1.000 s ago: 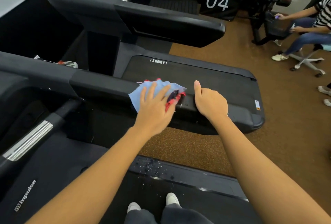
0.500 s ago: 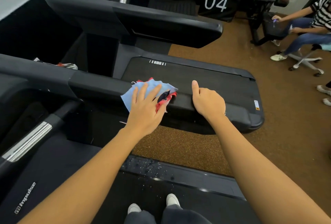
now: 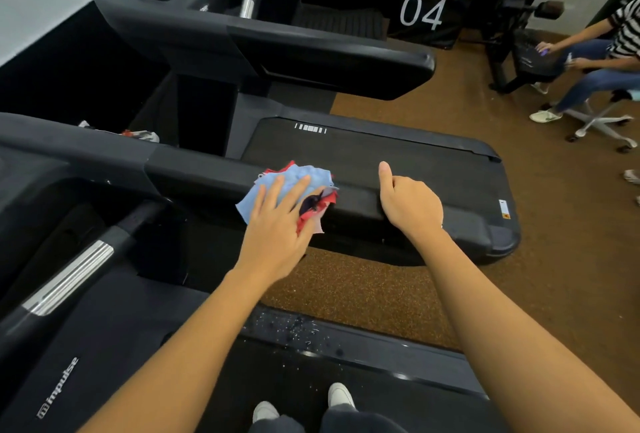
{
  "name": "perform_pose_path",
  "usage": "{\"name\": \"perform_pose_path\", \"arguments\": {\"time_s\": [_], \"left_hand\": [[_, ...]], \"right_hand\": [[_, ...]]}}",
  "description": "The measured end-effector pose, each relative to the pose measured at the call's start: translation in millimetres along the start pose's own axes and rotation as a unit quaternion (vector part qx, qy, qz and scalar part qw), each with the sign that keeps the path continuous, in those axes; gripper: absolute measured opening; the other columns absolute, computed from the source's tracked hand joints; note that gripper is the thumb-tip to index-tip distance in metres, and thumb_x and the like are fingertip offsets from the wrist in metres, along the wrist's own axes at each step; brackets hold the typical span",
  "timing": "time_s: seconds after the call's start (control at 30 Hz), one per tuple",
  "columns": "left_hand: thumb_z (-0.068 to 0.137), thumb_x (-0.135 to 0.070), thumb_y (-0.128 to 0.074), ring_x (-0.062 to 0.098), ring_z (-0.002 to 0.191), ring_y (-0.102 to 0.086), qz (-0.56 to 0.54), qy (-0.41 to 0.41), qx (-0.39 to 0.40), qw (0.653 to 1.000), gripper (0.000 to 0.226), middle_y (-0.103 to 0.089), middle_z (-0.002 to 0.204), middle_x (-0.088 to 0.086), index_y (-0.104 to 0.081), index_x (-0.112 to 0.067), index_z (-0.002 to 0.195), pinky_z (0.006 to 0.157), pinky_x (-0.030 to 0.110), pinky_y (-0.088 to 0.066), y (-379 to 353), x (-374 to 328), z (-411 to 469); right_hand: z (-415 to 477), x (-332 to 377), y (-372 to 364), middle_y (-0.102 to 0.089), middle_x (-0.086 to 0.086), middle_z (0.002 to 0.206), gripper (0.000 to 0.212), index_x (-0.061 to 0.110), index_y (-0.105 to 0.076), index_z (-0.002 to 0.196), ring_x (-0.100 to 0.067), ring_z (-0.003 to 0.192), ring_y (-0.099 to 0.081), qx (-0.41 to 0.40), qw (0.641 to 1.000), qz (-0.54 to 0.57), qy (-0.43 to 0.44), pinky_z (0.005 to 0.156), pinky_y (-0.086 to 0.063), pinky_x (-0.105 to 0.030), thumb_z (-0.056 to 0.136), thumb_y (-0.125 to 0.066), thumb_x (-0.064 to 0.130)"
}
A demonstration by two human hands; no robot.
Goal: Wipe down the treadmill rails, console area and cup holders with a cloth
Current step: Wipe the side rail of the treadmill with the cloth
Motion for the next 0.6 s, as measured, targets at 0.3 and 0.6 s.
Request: {"name": "perform_pose_path", "arguments": {"time_s": [0.3, 0.6], "left_hand": [[0.091, -0.037, -0.026, 0.036, 0.138, -0.020, 0.021, -0.019, 0.048, 0.998, 0.050, -0.036, 0.147, 0.001, -0.042, -0.027, 0.137, 0.111, 0.048, -0.003, -37.9, -48.4, -7.1], [0.095, -0.038, -0.027, 0.032, 0.140, 0.002, -0.015, 0.056, 0.007, 0.998, 0.050, -0.012, 0.155, -0.002, -0.025, -0.033, 0.145, 0.097, 0.059, -0.038, -27.6, 9.9, -15.2]], "right_hand": [[-2.9, 6.5, 0.4, -0.060, -0.011, 0.075, 0.041, 0.006, -0.057, 0.113, -0.030, 0.067, -0.059, 0.010, 1.000, -0.016, 0.001, 0.062, -0.051, -0.038, 0.103, -0.022, 0.027], [-1.1, 3.2, 1.8, -0.051, -0.003, 0.057, 0.064, 0.012, -0.043, 0.055, -0.021, 0.056, -0.050, -0.007, 1.000, 0.005, 0.017, 0.054, -0.035, -0.030, 0.100, -0.013, 0.048]]}}
Point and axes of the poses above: each hand's wrist, its own z-axis towards the middle knuckle, its own y-axis out of the back of the hand, x = y × z, the point moved 7 cm from there along z, towards the middle knuckle
